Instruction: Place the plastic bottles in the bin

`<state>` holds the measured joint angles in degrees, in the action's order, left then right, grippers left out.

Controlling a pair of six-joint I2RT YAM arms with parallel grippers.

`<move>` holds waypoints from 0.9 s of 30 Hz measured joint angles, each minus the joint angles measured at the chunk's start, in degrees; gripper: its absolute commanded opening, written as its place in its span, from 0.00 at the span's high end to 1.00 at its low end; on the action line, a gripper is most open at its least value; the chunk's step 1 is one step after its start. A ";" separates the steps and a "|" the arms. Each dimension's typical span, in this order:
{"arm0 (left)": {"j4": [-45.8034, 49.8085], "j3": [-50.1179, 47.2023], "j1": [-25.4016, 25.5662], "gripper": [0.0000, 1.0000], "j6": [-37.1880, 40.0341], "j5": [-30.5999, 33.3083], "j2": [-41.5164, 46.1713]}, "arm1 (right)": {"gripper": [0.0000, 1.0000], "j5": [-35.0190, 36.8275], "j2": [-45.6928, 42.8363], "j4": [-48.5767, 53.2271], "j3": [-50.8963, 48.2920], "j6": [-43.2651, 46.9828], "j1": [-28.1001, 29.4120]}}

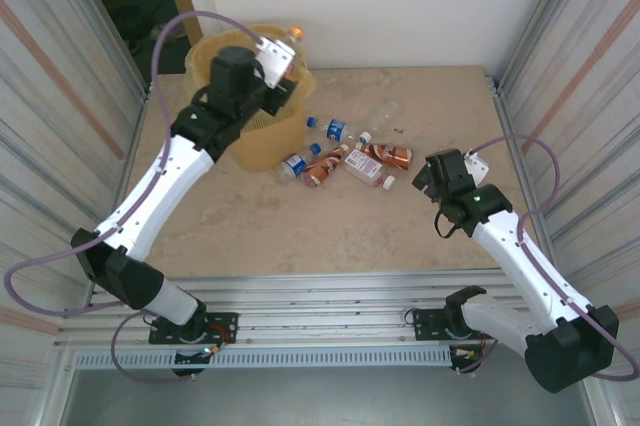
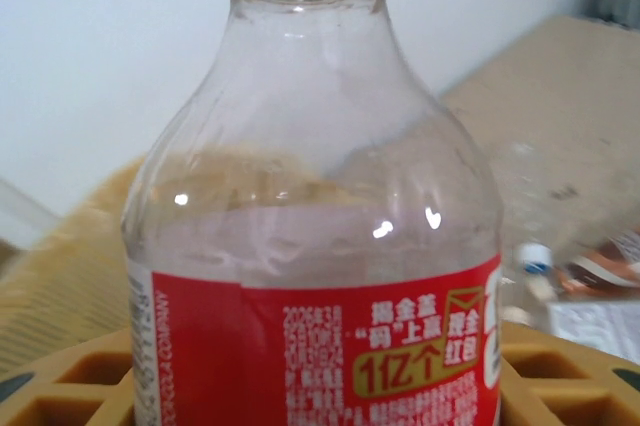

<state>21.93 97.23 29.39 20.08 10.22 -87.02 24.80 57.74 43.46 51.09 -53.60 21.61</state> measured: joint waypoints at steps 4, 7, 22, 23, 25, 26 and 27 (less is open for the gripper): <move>-0.52 4.33 -5.09 0.57 2.78 -1.95 -1.99 | 0.02 0.57 -0.02 0.20 0.00 0.00 -0.04; -0.85 6.71 -8.35 0.57 4.81 -3.19 -4.35 | 0.02 0.76 -0.02 0.31 0.00 0.00 -0.33; 0.87 15.10 -14.34 0.49 18.12 -1.46 -20.65 | 0.02 0.81 -0.02 0.39 0.00 0.00 -0.33; 0.90 15.30 -14.34 0.48 18.88 -1.09 -21.33 | 0.02 0.90 -0.02 0.39 0.00 0.00 -0.33; 1.07 15.37 -14.34 0.45 20.24 -0.46 -22.18 | 0.02 0.94 -0.02 0.39 0.00 0.00 -0.37; 1.27 15.37 -14.34 0.45 20.85 -0.02 -22.49 | 0.02 0.96 -0.02 0.42 0.00 0.00 -0.37; 1.44 15.39 -14.34 0.45 21.46 0.33 -22.69 | 0.02 0.94 -0.02 0.42 0.00 0.00 -0.37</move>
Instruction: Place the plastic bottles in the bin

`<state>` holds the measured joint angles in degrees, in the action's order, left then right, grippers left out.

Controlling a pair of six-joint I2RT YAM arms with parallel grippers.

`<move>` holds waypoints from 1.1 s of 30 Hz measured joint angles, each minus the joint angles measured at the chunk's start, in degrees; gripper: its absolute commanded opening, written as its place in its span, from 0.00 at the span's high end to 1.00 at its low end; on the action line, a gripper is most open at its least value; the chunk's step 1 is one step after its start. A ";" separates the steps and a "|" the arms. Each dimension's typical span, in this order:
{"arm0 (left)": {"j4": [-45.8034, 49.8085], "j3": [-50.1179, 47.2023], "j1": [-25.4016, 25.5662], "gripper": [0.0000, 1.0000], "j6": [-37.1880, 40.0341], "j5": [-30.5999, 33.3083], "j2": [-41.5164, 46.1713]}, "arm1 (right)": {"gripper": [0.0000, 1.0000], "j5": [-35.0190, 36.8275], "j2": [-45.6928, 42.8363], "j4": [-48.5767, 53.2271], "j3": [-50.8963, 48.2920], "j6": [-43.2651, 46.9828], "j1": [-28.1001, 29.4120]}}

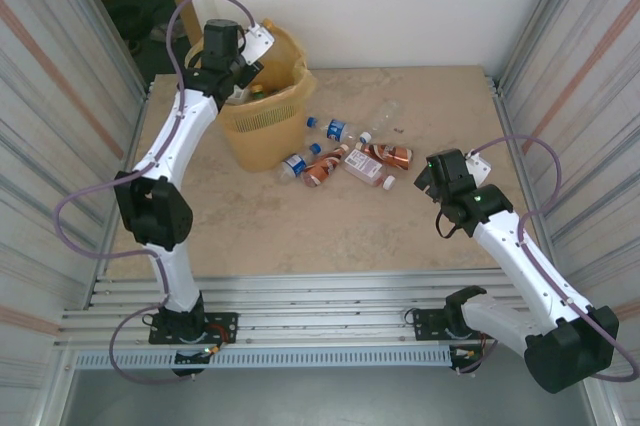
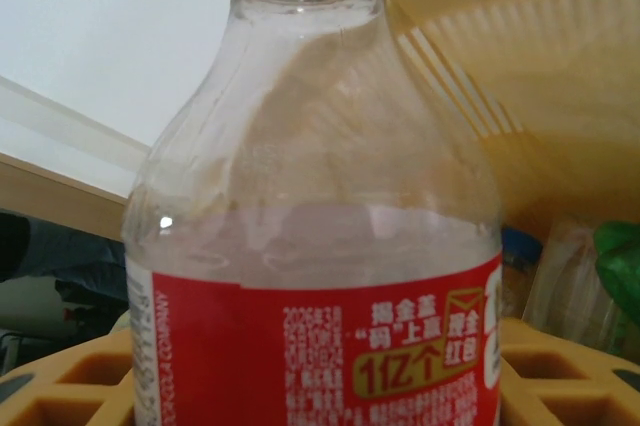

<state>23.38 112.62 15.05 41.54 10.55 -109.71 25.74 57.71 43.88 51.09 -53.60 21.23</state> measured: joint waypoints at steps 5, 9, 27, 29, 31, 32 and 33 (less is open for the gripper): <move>0.50 0.63 0.00 0.33 2.67 2.16 -0.81 | 0.02 0.00 0.00 0.00 0.00 0.00 0.00; 0.44 1.18 0.00 0.21 4.09 3.96 -1.66 | 0.02 -0.02 0.00 0.00 0.00 0.00 -0.20; 0.42 1.51 0.00 0.19 4.24 5.60 -2.58 | 0.02 -0.02 0.00 0.00 0.00 0.00 -0.28; 0.44 1.51 0.00 0.19 3.28 4.96 -2.25 | 0.02 -0.02 0.00 0.00 0.00 0.00 -0.28; 0.52 1.51 0.00 0.18 2.32 4.17 -1.55 | 0.02 -0.02 0.00 0.00 0.00 0.00 -0.28; 0.52 1.51 0.00 0.16 1.70 3.82 -0.98 | 0.02 -0.04 0.00 0.00 0.00 0.02 -0.28; 0.50 1.44 0.00 0.16 1.18 3.48 -0.44 | 0.02 -0.04 0.00 0.00 0.00 0.00 -0.28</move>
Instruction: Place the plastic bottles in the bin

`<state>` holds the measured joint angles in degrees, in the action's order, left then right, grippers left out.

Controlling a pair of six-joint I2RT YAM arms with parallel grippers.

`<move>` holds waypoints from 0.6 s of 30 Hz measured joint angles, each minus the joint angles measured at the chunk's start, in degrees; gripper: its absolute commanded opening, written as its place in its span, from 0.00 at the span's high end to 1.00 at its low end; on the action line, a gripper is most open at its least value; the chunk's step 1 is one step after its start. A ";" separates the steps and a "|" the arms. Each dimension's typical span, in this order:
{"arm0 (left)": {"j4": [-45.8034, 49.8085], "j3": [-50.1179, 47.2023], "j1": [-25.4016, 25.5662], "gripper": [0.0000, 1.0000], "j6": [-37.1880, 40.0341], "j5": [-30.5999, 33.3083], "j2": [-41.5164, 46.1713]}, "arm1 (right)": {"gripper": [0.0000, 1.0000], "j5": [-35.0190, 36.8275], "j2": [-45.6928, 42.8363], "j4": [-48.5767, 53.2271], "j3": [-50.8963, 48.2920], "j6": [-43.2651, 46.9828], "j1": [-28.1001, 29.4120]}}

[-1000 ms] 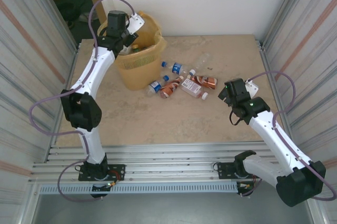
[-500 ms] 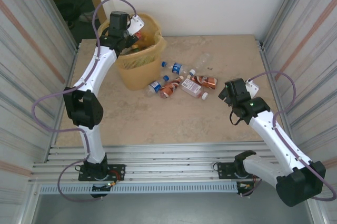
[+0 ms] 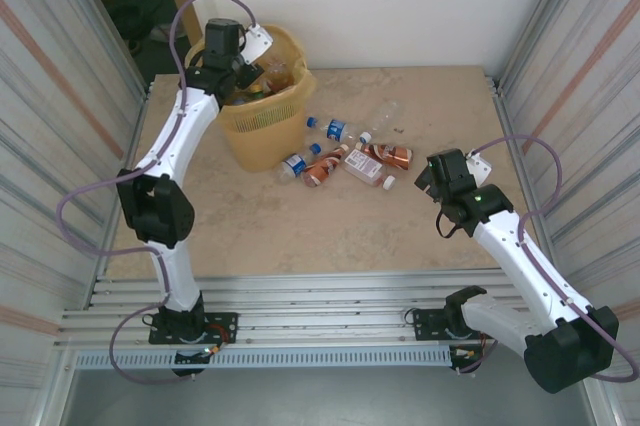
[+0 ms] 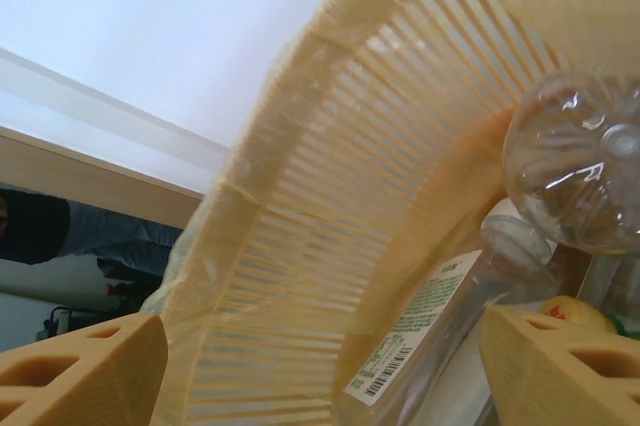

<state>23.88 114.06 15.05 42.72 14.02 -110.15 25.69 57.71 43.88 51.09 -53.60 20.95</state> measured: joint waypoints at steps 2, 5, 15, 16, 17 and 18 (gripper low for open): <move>-0.17 -0.37 0.00 0.14 -1.16 -0.76 1.68 | 0.02 0.00 0.00 0.00 0.00 0.00 -0.04; -0.39 -1.09 0.11 0.12 -3.26 -1.42 4.87 | 0.02 0.00 0.00 0.00 0.00 0.02 -0.09; -4.09 -8.94 1.20 0.02 -12.37 -5.27 20.59 | 0.02 -0.24 1.01 0.00 0.00 0.02 -0.09; -4.52 -10.29 1.20 0.01 -13.51 -5.49 22.45 | 0.02 -0.37 1.16 -0.02 0.00 0.04 -0.09; -4.79 -11.39 1.20 0.01 -14.38 -5.51 23.96 | 0.02 -0.46 1.25 -0.02 0.00 0.07 -0.09; -5.09 -12.81 1.20 0.01 -15.61 -5.49 25.75 | 0.02 -0.55 1.33 -0.07 0.00 0.11 -0.09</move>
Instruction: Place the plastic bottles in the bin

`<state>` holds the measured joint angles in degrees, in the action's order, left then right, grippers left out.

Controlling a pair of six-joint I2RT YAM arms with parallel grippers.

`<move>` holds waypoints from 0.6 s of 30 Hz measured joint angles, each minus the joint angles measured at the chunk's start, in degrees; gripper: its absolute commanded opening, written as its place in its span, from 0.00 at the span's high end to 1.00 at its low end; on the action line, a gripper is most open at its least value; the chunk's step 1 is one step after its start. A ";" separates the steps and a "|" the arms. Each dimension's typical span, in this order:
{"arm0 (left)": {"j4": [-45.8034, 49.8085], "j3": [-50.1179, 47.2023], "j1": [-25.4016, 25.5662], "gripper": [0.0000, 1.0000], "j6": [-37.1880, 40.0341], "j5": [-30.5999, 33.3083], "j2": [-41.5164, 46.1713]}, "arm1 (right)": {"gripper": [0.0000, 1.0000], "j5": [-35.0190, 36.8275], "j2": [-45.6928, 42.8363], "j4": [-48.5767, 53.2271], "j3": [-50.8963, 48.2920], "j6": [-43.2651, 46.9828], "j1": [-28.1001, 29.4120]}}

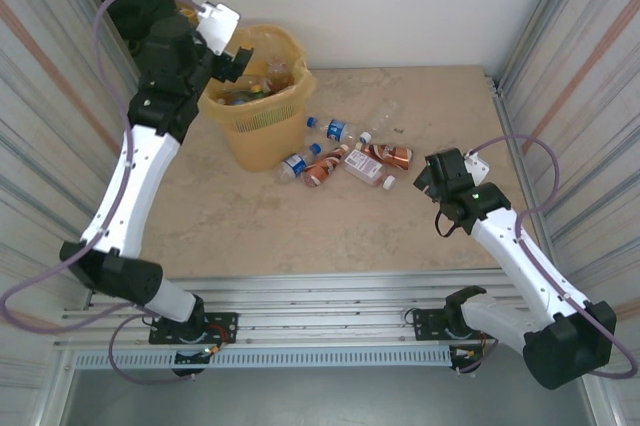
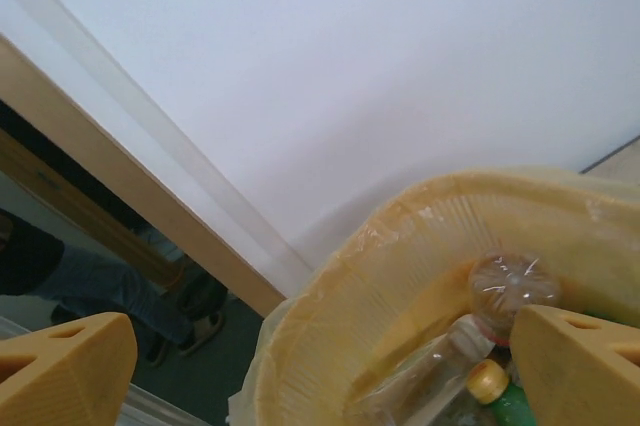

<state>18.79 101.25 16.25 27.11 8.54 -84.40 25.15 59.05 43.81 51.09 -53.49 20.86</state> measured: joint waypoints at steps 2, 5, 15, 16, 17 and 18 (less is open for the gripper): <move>-1.05 -3.23 0.00 0.01 -2.38 0.00 3.52 | 0.02 -0.42 0.17 0.00 0.00 0.13 0.00; -2.32 -8.76 0.00 0.01 -6.25 -0.20 8.87 | 0.02 -0.98 0.28 -0.04 0.00 0.42 0.00; -7.65 -30.62 0.00 0.01 -20.87 -4.81 28.20 | 0.02 -2.23 0.66 -1.11 0.00 2.27 0.00; -8.09 -32.61 0.00 0.01 -22.25 -5.09 29.73 | 0.02 -2.47 0.81 -1.29 0.00 2.71 0.00; -8.31 -34.62 0.00 0.01 -23.76 -5.18 31.19 | 0.02 -2.78 0.96 -1.60 0.00 3.15 0.00; -8.70 -36.70 0.00 0.01 -25.33 -5.46 32.52 | 0.02 -3.10 1.18 -1.79 0.00 3.54 0.00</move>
<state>10.09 64.55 16.25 1.78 3.07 -51.88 22.04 60.23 42.02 51.09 -49.95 20.86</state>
